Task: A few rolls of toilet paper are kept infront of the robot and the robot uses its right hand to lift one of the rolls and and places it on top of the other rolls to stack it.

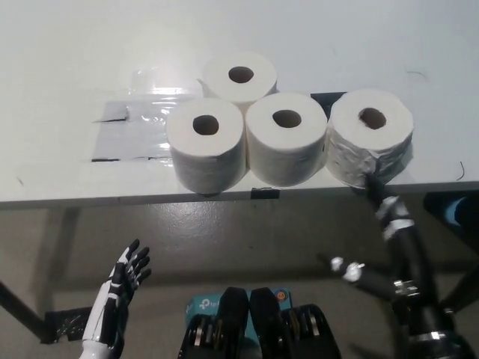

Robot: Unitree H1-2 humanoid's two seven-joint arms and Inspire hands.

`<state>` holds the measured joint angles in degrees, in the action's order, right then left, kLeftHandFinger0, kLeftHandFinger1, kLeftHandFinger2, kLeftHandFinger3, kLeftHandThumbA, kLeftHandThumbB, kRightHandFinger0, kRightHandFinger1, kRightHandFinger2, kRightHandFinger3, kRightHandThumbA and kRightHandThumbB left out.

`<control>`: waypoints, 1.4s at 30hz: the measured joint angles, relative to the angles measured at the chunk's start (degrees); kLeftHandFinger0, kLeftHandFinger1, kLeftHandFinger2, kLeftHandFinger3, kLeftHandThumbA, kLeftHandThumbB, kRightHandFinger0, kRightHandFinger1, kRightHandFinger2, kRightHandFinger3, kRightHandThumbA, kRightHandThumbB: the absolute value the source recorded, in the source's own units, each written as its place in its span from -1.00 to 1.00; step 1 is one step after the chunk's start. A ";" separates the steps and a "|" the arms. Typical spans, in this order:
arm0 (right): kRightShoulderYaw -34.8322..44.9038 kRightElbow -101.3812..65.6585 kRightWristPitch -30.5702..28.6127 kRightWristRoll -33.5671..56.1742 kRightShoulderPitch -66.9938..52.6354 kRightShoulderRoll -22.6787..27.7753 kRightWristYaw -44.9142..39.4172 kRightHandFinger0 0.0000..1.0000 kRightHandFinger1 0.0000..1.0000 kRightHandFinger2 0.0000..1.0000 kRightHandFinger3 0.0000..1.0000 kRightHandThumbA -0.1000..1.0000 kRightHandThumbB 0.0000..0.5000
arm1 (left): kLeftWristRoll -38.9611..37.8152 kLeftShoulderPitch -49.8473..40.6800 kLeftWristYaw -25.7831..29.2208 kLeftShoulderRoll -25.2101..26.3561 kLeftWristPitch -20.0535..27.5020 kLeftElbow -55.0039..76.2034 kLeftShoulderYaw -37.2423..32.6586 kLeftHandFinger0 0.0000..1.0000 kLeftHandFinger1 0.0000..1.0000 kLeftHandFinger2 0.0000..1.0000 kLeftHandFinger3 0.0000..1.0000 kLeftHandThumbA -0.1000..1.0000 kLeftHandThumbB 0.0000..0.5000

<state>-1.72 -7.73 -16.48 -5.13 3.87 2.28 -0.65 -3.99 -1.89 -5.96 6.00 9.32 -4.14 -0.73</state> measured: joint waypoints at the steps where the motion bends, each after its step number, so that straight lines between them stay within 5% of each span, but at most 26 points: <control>1: 1.03 -2.24 0.02 0.01 -0.24 0.03 0.32 1.00 1.00 1.00 1.00 0.91 -0.41 | 0.03 0.16 0.00 -0.02 -0.01 0.00 -0.18 1.00 1.00 1.00 1.00 1.00 -0.36; 7: 8.10 -14.95 2.74 1.39 1.32 1.84 1.44 1.00 1.00 1.00 1.00 0.82 -0.28 | 0.31 0.68 0.02 -0.09 -0.04 0.01 -1.18 1.00 1.00 1.00 1.00 1.00 -0.33; 10: 11.26 -18.05 6.40 2.31 6.21 6.09 1.43 1.00 1.00 1.00 1.00 0.92 -0.45 | 0.53 0.72 0.02 -0.10 -0.05 0.00 -1.55 1.00 1.00 1.00 1.00 1.00 -0.34; 11: 11.77 -18.18 7.38 2.36 7.65 7.48 1.35 1.00 1.00 1.00 1.00 0.88 -0.26 | 0.55 0.72 0.02 -0.12 -0.05 0.00 -1.60 1.00 1.00 1.00 1.00 1.00 -0.31; 13: 12.67 -17.97 10.37 2.62 11.60 11.78 0.95 1.00 1.00 1.00 1.00 1.00 -0.25 | 0.59 0.72 0.03 -0.19 -0.06 -0.03 -1.72 1.00 1.00 1.00 1.00 1.00 -0.31; 17: 12.16 -14.82 15.29 2.74 17.45 18.41 -0.92 1.00 1.00 1.00 1.00 0.98 0.14 | 0.60 0.72 0.04 -0.23 -0.13 -0.20 -1.77 1.00 1.00 1.00 1.00 1.00 -0.35; 19: 11.26 -12.22 17.60 2.73 20.26 20.89 -2.16 1.00 1.00 1.00 1.00 0.92 0.07 | 0.60 0.71 0.04 -0.19 -0.17 -0.30 -1.75 1.00 1.00 1.00 1.00 1.00 -0.35; 27: 0.37 9.48 26.22 1.81 38.40 29.42 -10.73 1.00 1.00 1.00 1.00 0.81 0.29 | 0.59 0.70 0.04 -0.27 -0.28 -0.47 -1.79 1.00 1.00 1.00 1.00 1.00 -0.41; 32: -7.52 23.54 29.23 0.58 47.51 29.80 -16.47 1.00 1.00 1.00 1.00 0.96 0.24 | 0.59 0.71 0.04 -0.27 -0.30 -0.51 -1.81 1.00 1.00 1.00 1.00 1.00 -0.41; 42: -23.46 48.08 31.29 -3.00 60.32 29.35 -28.74 1.00 1.00 1.00 1.00 0.95 0.24 | 0.59 0.71 0.04 -0.26 -0.30 -0.51 -1.81 1.00 1.00 1.00 1.00 1.00 -0.42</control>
<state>-25.18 40.35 14.81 -8.12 64.19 31.63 -29.39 -3.40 -1.17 -5.92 5.73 9.02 -4.65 -2.55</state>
